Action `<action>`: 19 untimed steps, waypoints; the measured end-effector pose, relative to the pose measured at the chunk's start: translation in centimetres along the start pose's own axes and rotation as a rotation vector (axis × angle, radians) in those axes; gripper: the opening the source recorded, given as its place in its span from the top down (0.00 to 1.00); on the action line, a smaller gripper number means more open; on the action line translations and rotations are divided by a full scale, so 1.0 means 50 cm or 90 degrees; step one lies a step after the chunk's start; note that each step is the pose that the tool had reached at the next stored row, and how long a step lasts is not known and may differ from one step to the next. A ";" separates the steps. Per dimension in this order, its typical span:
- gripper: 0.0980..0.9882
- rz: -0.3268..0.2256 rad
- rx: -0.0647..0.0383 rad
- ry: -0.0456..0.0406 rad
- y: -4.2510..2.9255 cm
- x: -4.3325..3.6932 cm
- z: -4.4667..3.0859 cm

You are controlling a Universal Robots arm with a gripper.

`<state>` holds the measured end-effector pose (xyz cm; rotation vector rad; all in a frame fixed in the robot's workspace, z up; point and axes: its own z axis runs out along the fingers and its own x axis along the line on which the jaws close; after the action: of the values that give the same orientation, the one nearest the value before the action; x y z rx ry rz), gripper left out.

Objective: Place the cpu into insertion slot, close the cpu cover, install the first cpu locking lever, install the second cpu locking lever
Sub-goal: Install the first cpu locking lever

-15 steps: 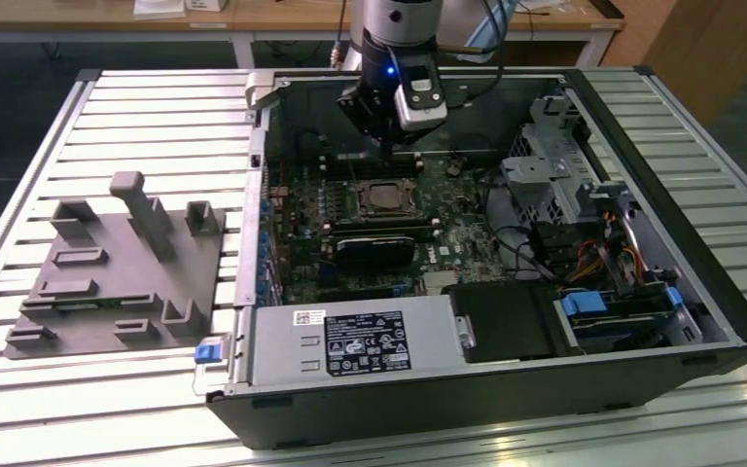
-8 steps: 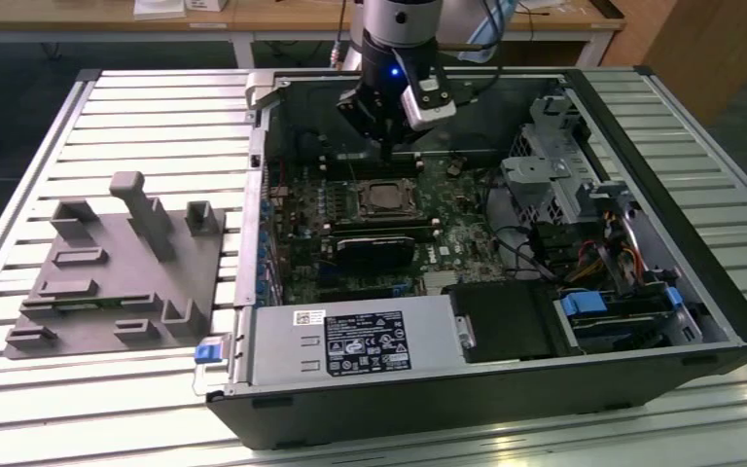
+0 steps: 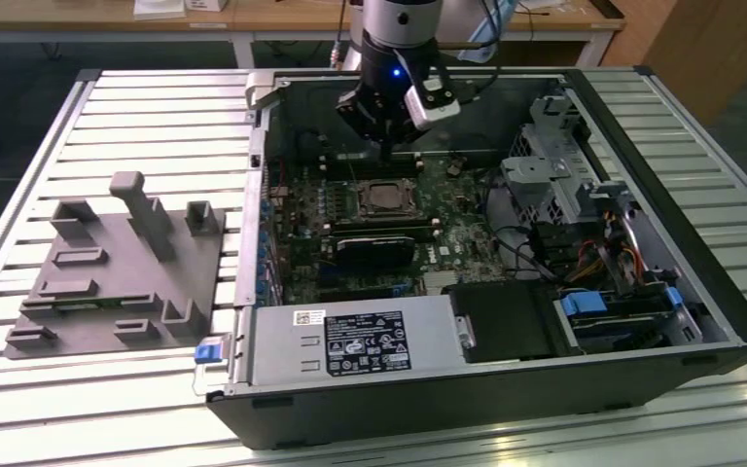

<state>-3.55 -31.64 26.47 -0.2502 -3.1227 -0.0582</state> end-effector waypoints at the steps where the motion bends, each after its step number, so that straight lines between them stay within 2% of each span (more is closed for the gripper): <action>1: 0.99 0.000 0.000 -0.0001 0.000 0.002 0.000; 7: 0.99 -0.006 0.000 -0.0003 -0.003 0.016 0.001; 14: 0.99 -0.081 0.001 0.0024 -0.003 0.016 0.003; 16: 0.99 -0.083 0.001 0.0018 -0.004 0.024 0.004; 19: 0.99 -0.083 0.000 -0.0037 -0.008 0.048 0.005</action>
<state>-6.00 -31.65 26.24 -0.0466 -3.1405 -0.0576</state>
